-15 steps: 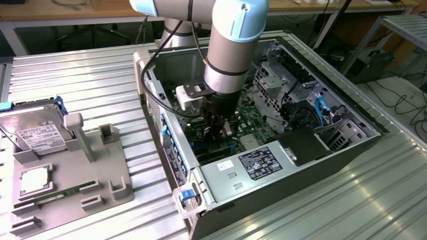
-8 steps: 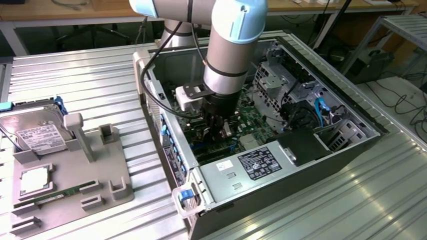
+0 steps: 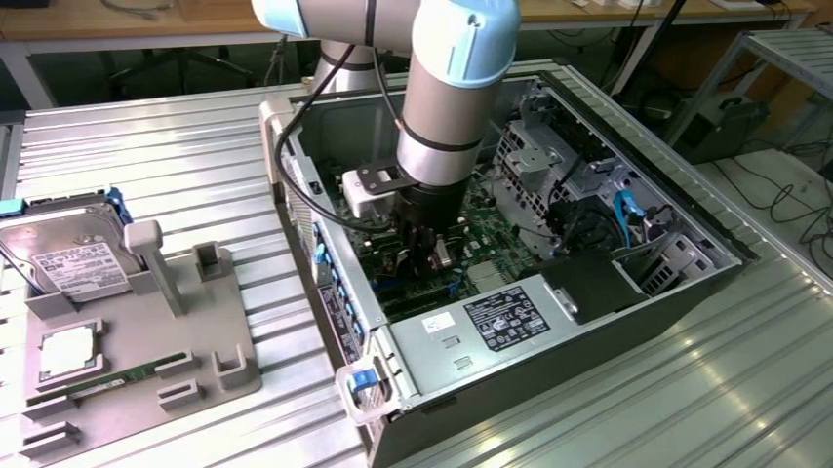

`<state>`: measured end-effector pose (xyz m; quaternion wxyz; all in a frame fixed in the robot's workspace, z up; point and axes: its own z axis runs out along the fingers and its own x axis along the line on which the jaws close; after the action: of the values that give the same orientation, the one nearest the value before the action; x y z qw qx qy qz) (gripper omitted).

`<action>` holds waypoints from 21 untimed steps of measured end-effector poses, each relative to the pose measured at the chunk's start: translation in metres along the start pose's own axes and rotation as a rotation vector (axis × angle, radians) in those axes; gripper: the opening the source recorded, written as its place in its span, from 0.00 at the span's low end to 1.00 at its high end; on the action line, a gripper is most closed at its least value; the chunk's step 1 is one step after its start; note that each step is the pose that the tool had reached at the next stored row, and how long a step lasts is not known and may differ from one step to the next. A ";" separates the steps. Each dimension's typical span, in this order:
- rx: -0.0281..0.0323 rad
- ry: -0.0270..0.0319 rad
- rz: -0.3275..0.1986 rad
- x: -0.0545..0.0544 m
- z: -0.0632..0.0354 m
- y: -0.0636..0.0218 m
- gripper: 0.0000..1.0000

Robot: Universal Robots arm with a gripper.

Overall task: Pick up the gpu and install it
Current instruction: 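Insert the gpu into the slot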

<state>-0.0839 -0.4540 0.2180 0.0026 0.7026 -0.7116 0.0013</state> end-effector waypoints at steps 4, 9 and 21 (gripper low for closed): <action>0.0008 0.0003 0.000 0.000 -0.0002 0.0000 0.35; 0.0031 0.0001 0.000 0.000 -0.0165 0.0000 0.42; 0.0059 0.0010 0.000 0.000 -0.0727 0.0002 0.42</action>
<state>-0.0840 -0.4539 0.2907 0.0009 0.7026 -0.7116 0.0037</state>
